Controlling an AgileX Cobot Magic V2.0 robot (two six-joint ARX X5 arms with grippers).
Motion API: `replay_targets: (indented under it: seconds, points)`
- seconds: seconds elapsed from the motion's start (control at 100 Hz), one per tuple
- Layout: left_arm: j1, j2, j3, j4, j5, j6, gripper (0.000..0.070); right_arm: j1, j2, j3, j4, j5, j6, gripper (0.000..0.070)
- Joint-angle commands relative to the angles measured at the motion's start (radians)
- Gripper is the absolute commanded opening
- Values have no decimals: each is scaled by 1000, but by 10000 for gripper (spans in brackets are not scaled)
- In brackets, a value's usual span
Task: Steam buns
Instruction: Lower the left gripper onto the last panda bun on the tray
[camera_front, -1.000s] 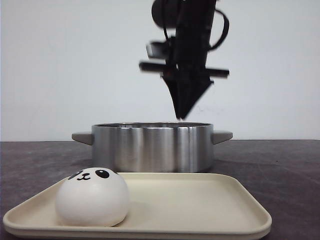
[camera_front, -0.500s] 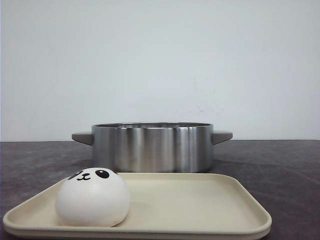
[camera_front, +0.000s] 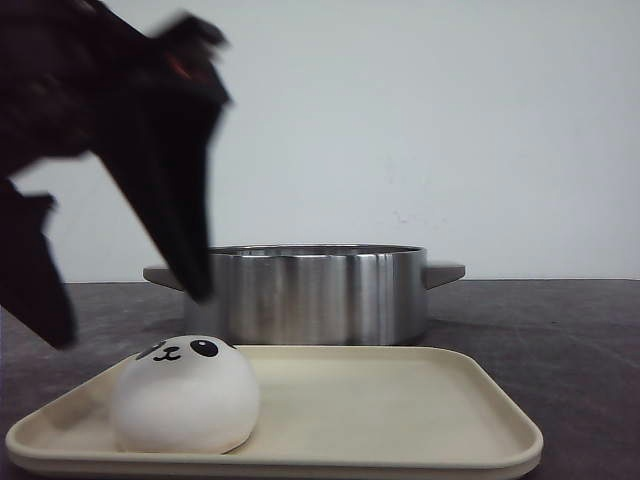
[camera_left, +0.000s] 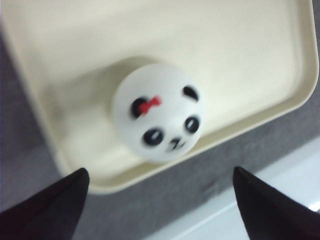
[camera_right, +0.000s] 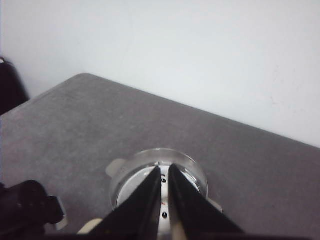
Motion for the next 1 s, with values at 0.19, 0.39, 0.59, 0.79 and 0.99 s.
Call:
replay_targets:
  seconds: [0.19,0.39,0.59,0.79,0.99]
  points:
    - [-59,153,14,87,-34,-44,558,10,-12,21,-38,0,39,16]
    - [-60,196,15,114,-89,-43,557,11,-24,21,-63,-2,43,16]
    - [-60,198,15,169,-144,-43,560,11,-31,21,-74,-2,47,16]
    - [-62,203,15,204,-144,-39,556,11,-31,21,-94,-2,50,16]
    - [-62,220,15,178,-143,-39,370,11,-31,21,-94,-2,53,16]
